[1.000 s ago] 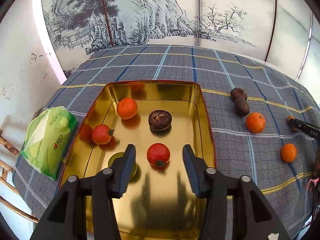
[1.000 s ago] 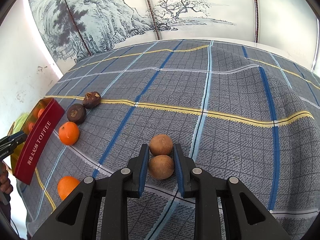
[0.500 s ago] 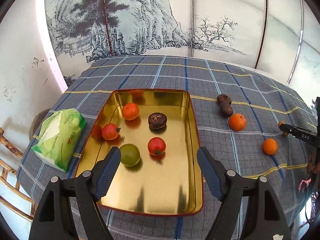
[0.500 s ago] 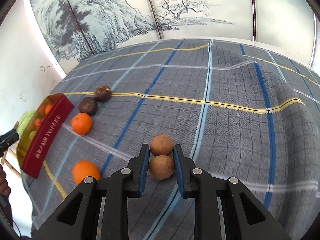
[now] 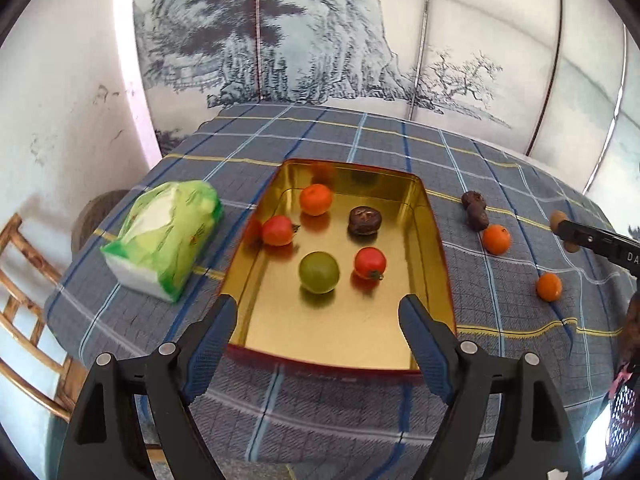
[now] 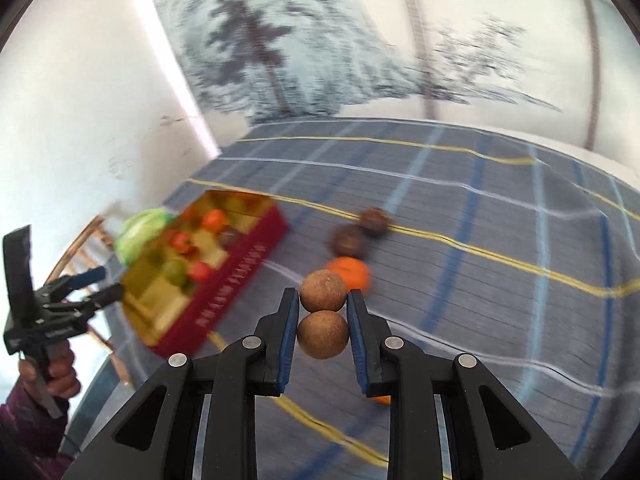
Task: Organize fruits
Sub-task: 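Carry the two small brown fruits into the tin and open the right tool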
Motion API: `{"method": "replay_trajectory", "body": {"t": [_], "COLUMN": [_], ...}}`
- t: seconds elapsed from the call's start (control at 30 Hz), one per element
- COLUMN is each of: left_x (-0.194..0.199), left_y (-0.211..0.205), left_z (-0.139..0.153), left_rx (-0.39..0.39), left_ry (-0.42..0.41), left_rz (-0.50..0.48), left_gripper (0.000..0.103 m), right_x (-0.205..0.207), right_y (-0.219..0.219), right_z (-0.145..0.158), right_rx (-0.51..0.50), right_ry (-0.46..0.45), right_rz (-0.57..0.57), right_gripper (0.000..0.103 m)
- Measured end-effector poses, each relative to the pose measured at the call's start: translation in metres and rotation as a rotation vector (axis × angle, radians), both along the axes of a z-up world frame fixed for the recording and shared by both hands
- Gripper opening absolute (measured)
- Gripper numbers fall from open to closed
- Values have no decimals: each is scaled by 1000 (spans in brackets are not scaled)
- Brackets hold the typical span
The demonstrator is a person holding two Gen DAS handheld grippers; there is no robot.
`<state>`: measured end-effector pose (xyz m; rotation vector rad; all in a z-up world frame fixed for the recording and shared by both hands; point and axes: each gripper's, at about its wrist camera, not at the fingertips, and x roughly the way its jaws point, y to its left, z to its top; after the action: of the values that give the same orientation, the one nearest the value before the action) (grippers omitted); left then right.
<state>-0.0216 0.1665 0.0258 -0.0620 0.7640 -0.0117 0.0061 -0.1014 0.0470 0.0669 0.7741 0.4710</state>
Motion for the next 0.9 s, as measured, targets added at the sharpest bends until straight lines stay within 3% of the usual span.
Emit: {"method": "replay_trajectory", "body": {"t": [0.4, 0.67, 0.9], "left_x": [-11, -9, -4], "left_y": [9, 16, 25], "left_z": [-2, -7, -17], "left_rx": [35, 57, 75], "left_ry": [-34, -35, -16], "left_rz": [12, 28, 61], "left_gripper": [81, 88, 92], "right_x": [37, 80, 103], "right_y": [117, 161, 182], "right_z": [-3, -22, -34], "right_rx": [12, 24, 0], "right_ry": [67, 170, 206], "right_rz": [188, 212, 203], "right_gripper": [26, 26, 26]}}
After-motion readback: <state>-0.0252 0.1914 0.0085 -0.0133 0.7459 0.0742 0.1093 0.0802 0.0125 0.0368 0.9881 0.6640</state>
